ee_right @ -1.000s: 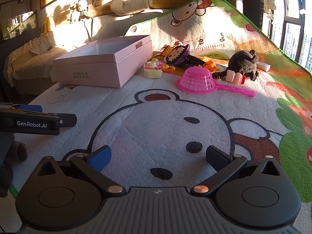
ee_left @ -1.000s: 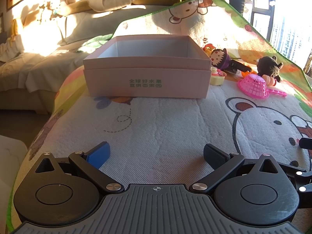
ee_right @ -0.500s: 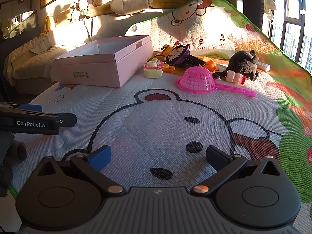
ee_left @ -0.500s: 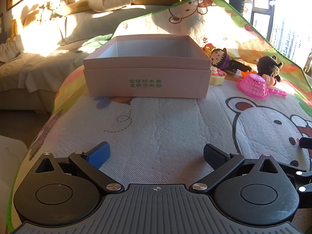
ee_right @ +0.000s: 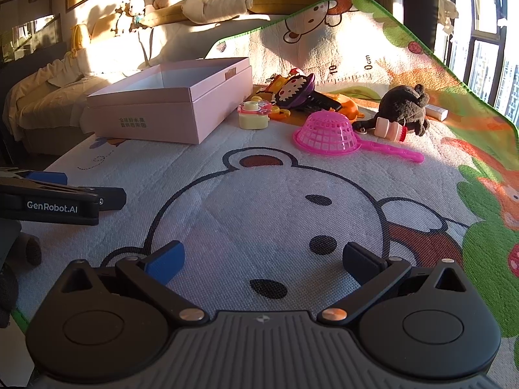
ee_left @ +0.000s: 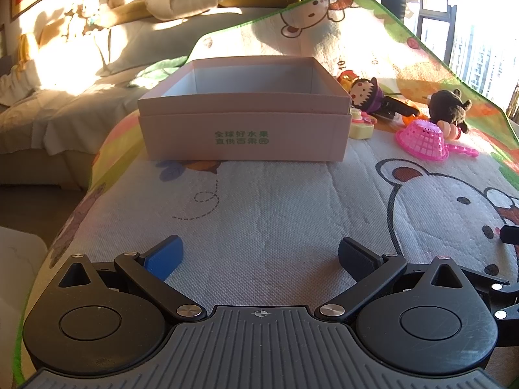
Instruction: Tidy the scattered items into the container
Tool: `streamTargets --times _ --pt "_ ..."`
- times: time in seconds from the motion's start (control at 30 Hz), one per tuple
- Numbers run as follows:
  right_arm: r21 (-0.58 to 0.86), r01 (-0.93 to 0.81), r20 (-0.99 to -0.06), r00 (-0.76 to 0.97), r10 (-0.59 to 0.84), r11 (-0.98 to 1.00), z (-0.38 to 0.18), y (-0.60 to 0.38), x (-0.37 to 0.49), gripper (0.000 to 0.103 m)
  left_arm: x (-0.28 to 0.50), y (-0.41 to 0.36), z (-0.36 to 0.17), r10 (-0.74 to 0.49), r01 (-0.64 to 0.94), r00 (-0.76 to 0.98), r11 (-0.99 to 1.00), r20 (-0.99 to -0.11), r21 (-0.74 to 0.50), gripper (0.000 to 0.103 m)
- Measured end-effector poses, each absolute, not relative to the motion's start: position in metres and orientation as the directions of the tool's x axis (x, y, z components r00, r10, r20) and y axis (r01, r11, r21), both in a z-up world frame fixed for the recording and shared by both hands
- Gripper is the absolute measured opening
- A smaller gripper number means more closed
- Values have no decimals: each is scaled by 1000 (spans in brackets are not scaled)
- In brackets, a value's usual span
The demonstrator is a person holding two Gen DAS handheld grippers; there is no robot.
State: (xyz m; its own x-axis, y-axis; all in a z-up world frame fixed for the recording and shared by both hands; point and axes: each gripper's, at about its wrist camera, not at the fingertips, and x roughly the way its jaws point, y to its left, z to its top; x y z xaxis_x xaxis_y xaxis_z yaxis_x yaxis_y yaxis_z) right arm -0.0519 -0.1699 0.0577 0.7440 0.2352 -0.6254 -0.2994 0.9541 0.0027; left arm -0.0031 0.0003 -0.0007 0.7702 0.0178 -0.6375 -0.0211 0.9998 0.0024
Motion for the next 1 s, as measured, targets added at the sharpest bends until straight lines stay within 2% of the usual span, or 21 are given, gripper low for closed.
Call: streamTargets --times 0.43,0.67,0.87,0.93,1.0 --pt "21 -300 -673 701 236 954 61 -172 -51 103 1 -5 3 46 -35 748 999 -663 30 103" --pt "14 -342 -652 709 268 940 59 -176 -56 103 2 -12 7 59 -42 732 998 -679 42 103" --pt "100 -394 -652 668 360 914 68 -197 -50 103 -2 -33 24 -49 63 780 998 -623 1 103" --pt "134 -372 -619 692 371 919 81 -217 -44 103 -2 -46 35 -82 113 808 993 -584 16 103" --pt "98 -330 -558 763 327 939 97 -238 -40 103 3 -61 43 -121 162 819 987 -560 24 103"
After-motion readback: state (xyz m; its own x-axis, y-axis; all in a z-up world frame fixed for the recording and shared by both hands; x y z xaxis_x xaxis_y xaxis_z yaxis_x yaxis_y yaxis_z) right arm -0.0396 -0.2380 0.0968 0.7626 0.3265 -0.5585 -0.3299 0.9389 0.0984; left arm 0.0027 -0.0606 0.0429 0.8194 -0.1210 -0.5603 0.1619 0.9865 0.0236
